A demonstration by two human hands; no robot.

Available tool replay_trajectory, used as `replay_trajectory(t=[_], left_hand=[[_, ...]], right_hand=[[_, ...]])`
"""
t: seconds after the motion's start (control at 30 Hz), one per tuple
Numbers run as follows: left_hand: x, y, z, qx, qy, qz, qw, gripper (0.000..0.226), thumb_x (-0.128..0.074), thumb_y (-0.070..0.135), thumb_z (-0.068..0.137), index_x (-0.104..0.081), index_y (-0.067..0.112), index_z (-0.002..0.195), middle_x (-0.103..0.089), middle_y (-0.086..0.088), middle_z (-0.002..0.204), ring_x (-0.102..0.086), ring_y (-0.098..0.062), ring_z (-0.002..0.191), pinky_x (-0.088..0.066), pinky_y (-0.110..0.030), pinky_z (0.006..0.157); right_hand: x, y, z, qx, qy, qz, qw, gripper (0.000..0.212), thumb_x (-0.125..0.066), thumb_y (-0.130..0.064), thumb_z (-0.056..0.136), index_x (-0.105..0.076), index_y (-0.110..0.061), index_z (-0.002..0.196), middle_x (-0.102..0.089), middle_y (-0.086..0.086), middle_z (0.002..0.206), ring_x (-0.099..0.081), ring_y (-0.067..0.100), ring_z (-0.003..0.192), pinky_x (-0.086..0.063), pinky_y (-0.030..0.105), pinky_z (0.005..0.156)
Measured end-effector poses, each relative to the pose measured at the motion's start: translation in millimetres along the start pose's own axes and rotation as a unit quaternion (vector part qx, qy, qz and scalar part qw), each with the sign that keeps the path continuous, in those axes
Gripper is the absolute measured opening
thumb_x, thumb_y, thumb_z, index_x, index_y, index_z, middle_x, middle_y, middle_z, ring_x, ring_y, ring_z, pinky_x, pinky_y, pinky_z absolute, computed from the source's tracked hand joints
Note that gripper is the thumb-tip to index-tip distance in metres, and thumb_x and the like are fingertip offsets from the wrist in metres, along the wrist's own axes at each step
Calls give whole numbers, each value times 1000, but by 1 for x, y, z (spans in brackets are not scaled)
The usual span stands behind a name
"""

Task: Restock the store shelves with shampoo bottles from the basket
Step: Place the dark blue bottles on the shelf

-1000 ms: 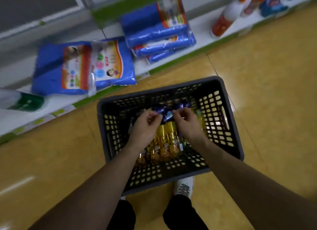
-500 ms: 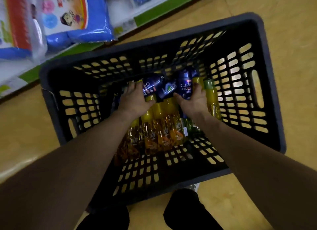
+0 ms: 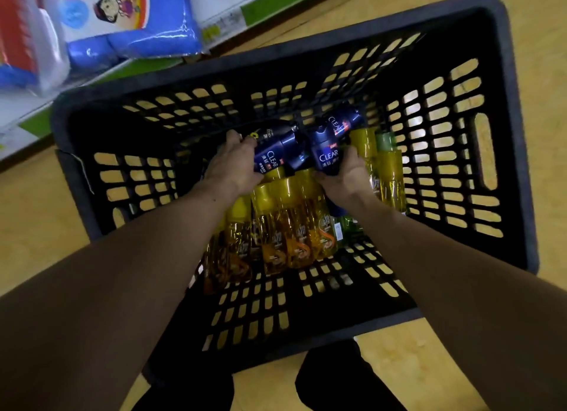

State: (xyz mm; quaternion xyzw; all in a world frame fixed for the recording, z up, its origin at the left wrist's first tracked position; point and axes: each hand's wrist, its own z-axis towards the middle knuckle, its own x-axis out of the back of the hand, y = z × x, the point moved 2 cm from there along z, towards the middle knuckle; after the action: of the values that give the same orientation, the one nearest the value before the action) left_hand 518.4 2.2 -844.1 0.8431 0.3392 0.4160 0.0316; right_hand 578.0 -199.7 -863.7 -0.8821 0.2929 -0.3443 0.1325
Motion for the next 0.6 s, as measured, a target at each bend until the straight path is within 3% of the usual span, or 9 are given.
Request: replay_trajectory(t=[0.1,0.17,0.27,0.33,0.43,0.6], left_hand=[[14,-1,-15,-13,3,-60,998,68,-77,22,84,-42,15,142,-50,-10,133,-51,-27,121,-45,-43,103],[27,0,-32,-3,-16,-161,987,65,-77,24,85,-40,18,138,-56,-7,126,-58,-21,108,-49,-34,87],[55,4,-64,13,-37,-298,954,58,-78,27,84,-40,23,127,-62,1,115,-62,-14,98,-46,-27,75],[78,6,-90,28,-43,-372,927,63,-79,30,82,-40,24,132,-63,5,117,-62,-12,104,-49,-32,85],[108,7,-129,28,-36,-455,889,71,-81,35,80,-42,29,139,-62,8,128,-61,-12,115,-47,-44,102],[171,18,-193,-2,3,-569,822,50,-75,39,83,-52,36,127,-67,11,124,-64,-12,116,-52,-41,100]], right_hand=[[10,-6,-18,34,-8,61,998,65,-82,-27,78,-41,-29,128,-54,5,129,-59,22,113,-53,43,99],[22,-22,-43,49,-20,116,992,57,-80,-25,81,-43,-31,125,-58,3,125,-63,16,107,-56,33,89],[41,-51,-87,74,-63,198,975,47,-74,-19,88,-45,-32,122,-65,-10,108,-65,2,93,-48,19,72],[55,-74,-120,97,-86,234,964,47,-74,-20,88,-45,-36,122,-67,-12,106,-67,1,92,-50,20,74],[70,-112,-164,126,-110,267,949,46,-75,-25,87,-48,-35,123,-70,-3,115,-70,11,102,-57,34,86],[86,-184,-234,155,-140,335,919,35,-71,-24,91,-55,-28,123,-71,5,116,-70,23,108,-58,45,92]])
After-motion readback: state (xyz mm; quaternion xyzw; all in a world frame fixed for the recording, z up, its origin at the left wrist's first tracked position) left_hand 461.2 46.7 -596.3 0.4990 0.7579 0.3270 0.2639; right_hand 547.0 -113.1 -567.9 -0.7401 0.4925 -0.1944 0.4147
